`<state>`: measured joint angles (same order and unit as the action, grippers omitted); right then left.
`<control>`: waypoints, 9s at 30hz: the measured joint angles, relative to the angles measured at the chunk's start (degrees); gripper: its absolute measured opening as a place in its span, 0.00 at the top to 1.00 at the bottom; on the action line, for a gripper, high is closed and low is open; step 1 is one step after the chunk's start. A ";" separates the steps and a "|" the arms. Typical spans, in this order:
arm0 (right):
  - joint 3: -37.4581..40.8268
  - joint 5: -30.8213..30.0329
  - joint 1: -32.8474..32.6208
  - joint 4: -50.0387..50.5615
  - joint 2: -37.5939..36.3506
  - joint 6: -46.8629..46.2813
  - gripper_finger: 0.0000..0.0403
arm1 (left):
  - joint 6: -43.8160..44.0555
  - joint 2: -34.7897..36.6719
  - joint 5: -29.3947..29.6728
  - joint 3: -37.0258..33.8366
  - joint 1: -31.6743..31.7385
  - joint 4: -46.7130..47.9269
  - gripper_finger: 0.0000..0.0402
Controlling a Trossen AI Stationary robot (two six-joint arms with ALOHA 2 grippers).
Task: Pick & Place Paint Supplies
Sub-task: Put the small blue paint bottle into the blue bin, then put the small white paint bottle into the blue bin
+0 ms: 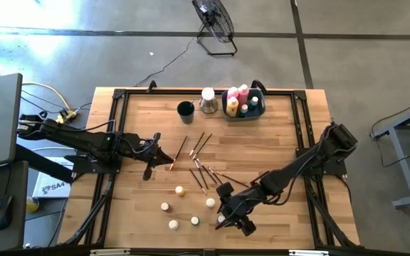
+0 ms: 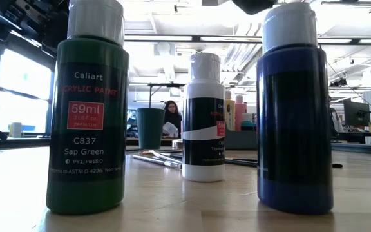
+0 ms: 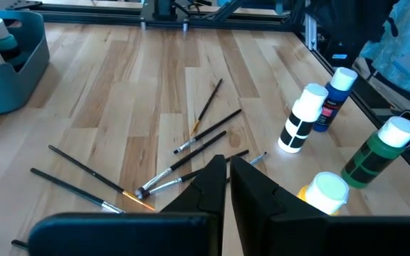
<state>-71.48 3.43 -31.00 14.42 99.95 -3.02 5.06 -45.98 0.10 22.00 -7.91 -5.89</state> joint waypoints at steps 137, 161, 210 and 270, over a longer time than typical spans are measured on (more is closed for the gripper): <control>16.12 -4.50 60.31 18.50 -38.34 5.42 0.69 | 2.76 -0.01 1.14 0.00 0.00 3.05 0.95; 29.12 4.55 76.50 2.79 -34.65 8.75 0.67 | 2.32 0.00 0.90 0.00 0.00 3.06 0.95; 29.14 9.69 76.49 3.95 -34.46 7.42 0.55 | 2.30 0.00 1.18 -0.04 0.00 3.08 0.95; 29.11 15.99 17.02 -31.87 -24.28 -4.95 0.89 | 2.32 0.00 2.03 -0.04 0.00 3.16 0.95</control>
<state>-42.37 19.42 -13.99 -17.44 75.67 -7.98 7.38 -45.98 2.13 21.96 -7.90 -2.72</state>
